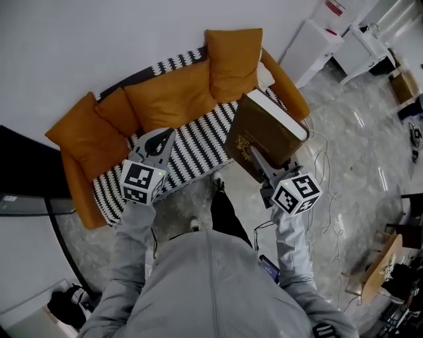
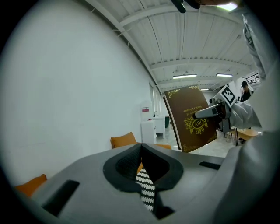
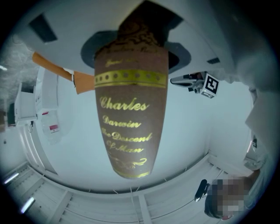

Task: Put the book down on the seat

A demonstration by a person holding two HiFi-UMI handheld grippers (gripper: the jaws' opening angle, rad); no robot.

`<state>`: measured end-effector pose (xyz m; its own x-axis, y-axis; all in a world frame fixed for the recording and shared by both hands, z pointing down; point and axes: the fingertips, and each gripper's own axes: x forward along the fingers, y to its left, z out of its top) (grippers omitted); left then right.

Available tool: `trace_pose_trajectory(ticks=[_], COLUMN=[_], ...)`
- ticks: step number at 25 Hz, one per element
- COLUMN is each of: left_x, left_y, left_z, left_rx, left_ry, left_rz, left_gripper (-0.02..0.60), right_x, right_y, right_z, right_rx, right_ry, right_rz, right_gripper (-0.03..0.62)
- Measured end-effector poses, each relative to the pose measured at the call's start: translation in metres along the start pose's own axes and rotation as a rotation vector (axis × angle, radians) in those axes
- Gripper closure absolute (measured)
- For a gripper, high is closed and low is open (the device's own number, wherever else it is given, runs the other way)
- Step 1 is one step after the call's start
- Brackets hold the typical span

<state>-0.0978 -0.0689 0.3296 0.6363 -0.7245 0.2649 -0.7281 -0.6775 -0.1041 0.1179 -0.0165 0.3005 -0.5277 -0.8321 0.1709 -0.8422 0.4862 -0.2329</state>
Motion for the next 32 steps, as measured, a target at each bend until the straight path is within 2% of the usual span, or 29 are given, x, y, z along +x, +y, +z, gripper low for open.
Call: trace_pose_trajectory(ticks=[5, 10, 19, 26, 32], left_x=[0.064, 0.083, 0.136, 0.155, 0.18], left_y=[0.035, 0.038, 0.07, 0.086, 0.098], left_z=[-0.009, -0.014, -0.056, -0.092, -0.126], left_rx=[-0.018, -0.031, -0.106, -0.149, -0.193], left_ry=[0.045, 0.075, 0.165, 0.224, 0.274], left_rz=[0.007, 0.031, 0.093, 0.136, 0.165], left_gripper=[0.557, 0.557, 0.557, 0.557, 0.557], right_x=[0.059, 0.078, 0.142, 0.183, 0.222], right_y=[-0.053, -0.069, -0.112, -0.14, -0.169], right_z=[-0.005, -0.017, -0.048, -0.088, -0.138], right_rx=[0.037, 0.056, 0.139, 0.23, 0.317], right_ry=[0.053, 0.096, 0.173, 0.235, 0.332], right_rz=[0.038, 0.086, 0.14, 0.174, 0.174], right_gripper=[0.347, 0.347, 0.347, 0.347, 0.347])
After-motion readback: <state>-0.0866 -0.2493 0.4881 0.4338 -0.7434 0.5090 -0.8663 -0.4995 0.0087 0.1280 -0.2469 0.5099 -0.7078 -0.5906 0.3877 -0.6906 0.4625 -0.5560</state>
